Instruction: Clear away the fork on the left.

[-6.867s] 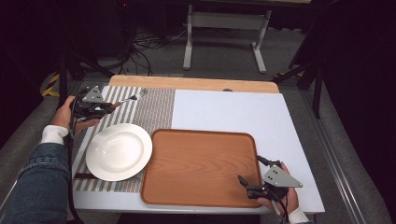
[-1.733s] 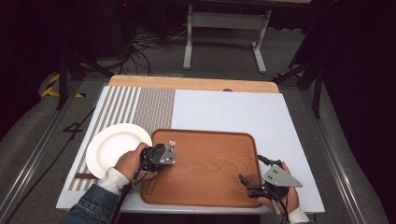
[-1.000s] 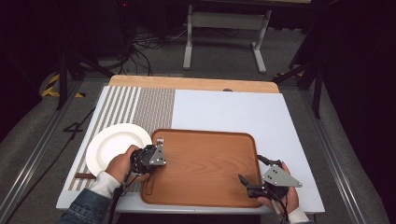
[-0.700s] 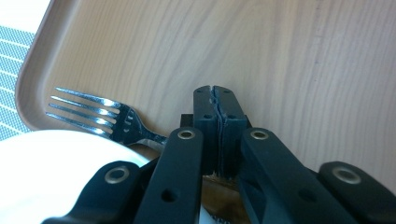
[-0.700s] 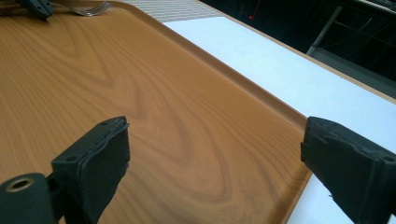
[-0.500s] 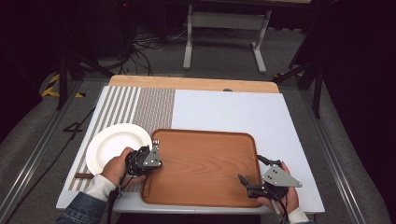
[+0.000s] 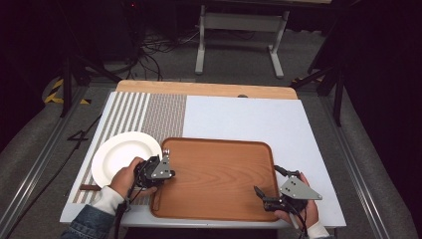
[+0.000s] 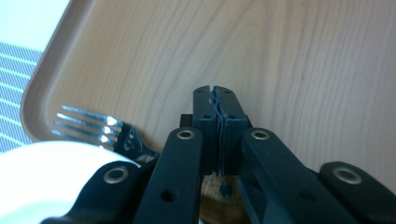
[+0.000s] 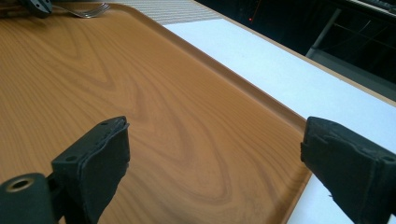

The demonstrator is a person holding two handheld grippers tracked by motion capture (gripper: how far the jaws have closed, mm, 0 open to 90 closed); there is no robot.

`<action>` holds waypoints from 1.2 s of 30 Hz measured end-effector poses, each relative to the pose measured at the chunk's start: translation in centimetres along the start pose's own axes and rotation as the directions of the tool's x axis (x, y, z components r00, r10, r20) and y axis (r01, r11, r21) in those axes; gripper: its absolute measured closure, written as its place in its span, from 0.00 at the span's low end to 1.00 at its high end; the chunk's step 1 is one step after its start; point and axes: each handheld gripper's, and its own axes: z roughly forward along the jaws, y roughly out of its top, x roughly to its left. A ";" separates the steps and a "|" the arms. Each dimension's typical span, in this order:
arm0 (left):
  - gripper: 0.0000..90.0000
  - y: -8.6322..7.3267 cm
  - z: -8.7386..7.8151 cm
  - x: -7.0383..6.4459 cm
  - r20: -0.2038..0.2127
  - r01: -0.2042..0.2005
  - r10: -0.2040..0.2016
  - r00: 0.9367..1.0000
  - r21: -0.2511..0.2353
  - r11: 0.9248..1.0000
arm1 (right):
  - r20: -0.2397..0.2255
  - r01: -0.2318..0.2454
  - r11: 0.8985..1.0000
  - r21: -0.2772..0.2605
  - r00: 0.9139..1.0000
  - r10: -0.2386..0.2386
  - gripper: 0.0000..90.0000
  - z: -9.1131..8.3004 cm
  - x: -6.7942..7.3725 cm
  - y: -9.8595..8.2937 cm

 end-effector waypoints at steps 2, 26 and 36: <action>0.99 0.1 0.0 0.0 -0.005 -0.002 0.002 1.000 -0.021 1.000 | -0.001 0.001 1.000 -0.002 1.000 -0.001 0.10 0.0 0.0 0.0; 0.59 2.1 0.4 -0.1 -0.093 -0.009 -0.015 0.996 -0.251 0.968 | -0.005 0.019 1.000 -0.008 1.000 -0.019 0.10 0.0 0.5 0.4; 0.23 2.2 -0.4 -0.2 -0.114 0.004 -0.043 0.993 -0.323 0.946 | -0.006 0.024 1.000 -0.010 1.000 -0.024 0.10 0.0 0.6 0.5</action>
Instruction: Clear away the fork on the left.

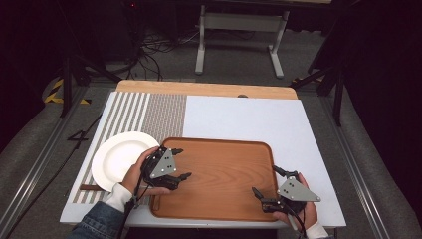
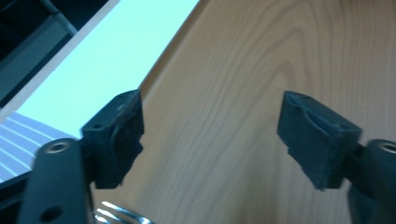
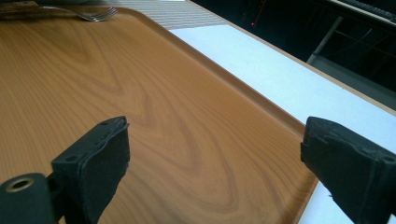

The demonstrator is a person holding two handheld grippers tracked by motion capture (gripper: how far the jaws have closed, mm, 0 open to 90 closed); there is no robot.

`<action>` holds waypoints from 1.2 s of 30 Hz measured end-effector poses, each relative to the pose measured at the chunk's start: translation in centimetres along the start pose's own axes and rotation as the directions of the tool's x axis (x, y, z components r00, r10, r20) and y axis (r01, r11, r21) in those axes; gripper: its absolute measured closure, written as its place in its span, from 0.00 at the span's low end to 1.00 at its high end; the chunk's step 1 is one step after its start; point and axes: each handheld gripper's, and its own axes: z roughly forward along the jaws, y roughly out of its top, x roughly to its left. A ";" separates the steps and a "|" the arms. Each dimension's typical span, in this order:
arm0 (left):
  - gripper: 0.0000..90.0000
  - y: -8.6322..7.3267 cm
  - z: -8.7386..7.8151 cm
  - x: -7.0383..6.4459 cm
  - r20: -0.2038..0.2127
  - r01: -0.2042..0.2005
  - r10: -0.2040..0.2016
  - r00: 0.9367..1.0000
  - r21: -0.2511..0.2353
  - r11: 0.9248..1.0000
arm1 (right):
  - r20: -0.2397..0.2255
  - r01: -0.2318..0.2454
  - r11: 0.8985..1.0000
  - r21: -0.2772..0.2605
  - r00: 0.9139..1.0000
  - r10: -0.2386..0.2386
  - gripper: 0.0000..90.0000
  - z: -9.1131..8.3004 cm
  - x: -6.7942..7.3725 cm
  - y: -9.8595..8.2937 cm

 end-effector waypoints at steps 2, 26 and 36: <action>0.20 0.0 0.0 0.0 0.007 0.002 -0.002 1.000 -0.011 1.000 | -0.001 0.000 1.000 0.000 1.000 0.000 0.10 0.0 0.0 0.0; 0.08 -0.1 -3.1 0.3 -0.094 -0.008 -0.001 0.996 -0.098 0.995 | 0.013 0.003 1.000 -0.012 1.000 -0.003 0.10 -0.3 -0.1 0.1; 0.08 -1.6 -5.7 0.3 -0.140 0.013 -0.031 0.990 -0.128 0.992 | 0.023 0.004 1.000 -0.019 1.000 -0.004 0.10 -0.4 -0.1 0.1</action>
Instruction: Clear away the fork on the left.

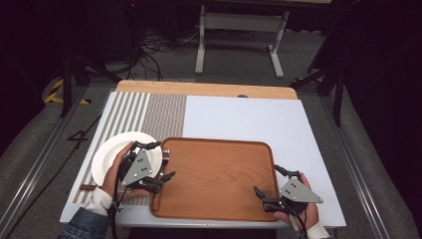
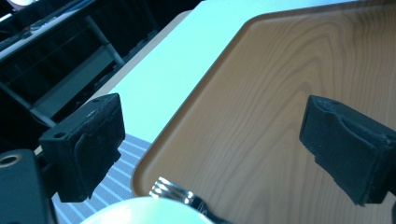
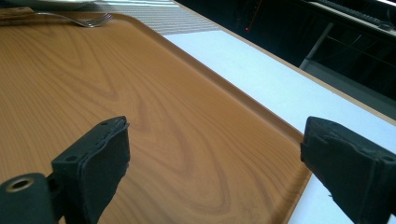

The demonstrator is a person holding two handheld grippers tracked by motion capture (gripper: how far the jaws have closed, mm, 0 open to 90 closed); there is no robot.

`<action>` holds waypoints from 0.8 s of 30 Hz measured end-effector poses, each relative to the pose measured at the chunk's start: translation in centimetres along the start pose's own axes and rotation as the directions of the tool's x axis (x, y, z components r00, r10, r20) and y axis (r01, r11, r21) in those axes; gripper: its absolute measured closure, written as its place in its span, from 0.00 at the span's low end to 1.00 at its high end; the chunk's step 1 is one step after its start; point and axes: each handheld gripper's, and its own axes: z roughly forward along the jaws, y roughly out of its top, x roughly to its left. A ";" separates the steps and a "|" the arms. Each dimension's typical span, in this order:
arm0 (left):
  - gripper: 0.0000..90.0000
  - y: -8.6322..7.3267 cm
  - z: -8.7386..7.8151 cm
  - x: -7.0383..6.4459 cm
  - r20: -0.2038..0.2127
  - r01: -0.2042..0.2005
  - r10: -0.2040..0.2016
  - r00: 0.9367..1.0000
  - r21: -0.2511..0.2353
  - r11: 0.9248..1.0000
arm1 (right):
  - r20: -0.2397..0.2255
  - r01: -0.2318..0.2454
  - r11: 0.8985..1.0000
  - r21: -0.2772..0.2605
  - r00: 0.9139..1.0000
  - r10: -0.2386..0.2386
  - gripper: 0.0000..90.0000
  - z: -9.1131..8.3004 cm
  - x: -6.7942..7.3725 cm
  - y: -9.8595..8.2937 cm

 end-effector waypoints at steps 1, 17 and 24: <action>0.08 -0.1 -0.2 0.0 0.001 0.002 -0.002 1.000 0.001 1.000 | 0.003 -0.001 1.000 -0.002 1.000 0.001 0.10 0.0 0.0 0.0; 0.07 -3.0 -3.0 0.0 -0.046 0.079 -0.079 0.996 0.001 0.997 | 0.021 -0.004 1.000 -0.005 1.000 0.004 0.10 0.0 -0.1 0.0; 0.06 -4.9 -3.6 -0.9 -0.071 0.134 -0.133 0.989 0.019 0.991 | 0.025 -0.004 1.000 -0.010 1.000 0.005 0.10 -0.1 -0.2 -0.1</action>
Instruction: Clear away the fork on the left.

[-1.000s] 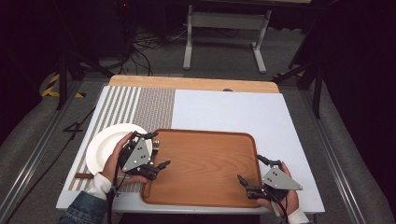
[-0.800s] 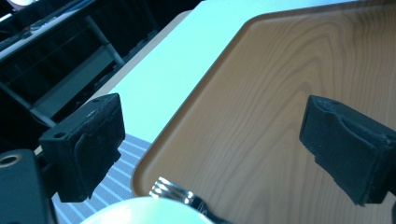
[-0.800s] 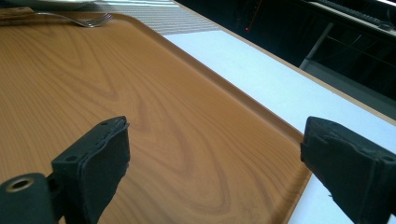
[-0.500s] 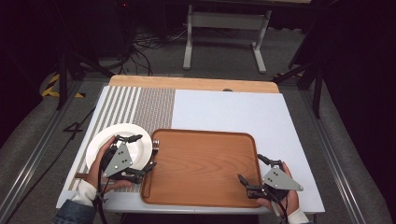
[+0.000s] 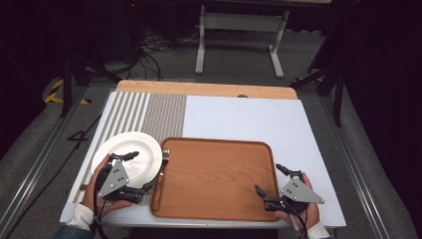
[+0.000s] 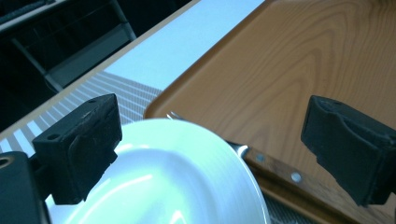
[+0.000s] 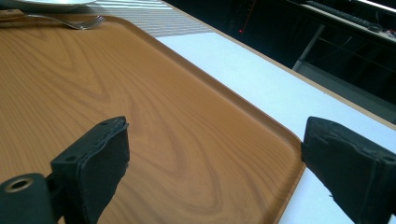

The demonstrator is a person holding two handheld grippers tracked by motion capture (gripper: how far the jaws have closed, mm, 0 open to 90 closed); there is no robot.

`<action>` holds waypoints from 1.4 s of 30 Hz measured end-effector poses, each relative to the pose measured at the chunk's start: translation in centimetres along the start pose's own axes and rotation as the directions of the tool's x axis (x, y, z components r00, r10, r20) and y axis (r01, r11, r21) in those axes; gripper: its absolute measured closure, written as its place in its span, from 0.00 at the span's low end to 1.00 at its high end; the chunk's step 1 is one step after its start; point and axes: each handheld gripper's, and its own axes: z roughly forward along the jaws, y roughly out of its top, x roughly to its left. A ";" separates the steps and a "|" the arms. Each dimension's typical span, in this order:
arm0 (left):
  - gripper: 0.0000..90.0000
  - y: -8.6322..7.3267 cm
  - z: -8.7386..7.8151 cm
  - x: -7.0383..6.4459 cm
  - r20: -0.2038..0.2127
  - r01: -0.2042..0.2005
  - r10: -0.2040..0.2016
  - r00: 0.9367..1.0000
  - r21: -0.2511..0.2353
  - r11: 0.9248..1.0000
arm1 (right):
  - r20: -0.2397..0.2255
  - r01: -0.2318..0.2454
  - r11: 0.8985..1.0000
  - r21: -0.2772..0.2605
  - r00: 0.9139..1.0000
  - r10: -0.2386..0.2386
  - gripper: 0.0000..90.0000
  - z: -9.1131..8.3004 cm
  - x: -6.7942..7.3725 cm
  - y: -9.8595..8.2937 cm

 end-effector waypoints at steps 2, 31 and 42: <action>0.06 -0.4 -0.3 -0.2 -0.009 0.004 -0.004 1.000 0.004 1.000 | 0.000 0.001 1.000 0.001 1.000 -0.001 0.10 0.0 0.0 -0.1; 0.06 -0.7 -0.4 -0.3 -0.010 0.019 -0.020 1.000 -0.004 1.000 | 0.002 -0.010 1.000 -0.003 1.000 0.010 0.10 0.0 -0.1 -0.2; 0.06 -0.7 -0.4 -0.3 -0.010 0.013 -0.013 1.000 -0.002 1.000 | 0.007 -0.013 1.000 -0.002 1.000 0.013 0.10 -0.1 -0.2 -0.3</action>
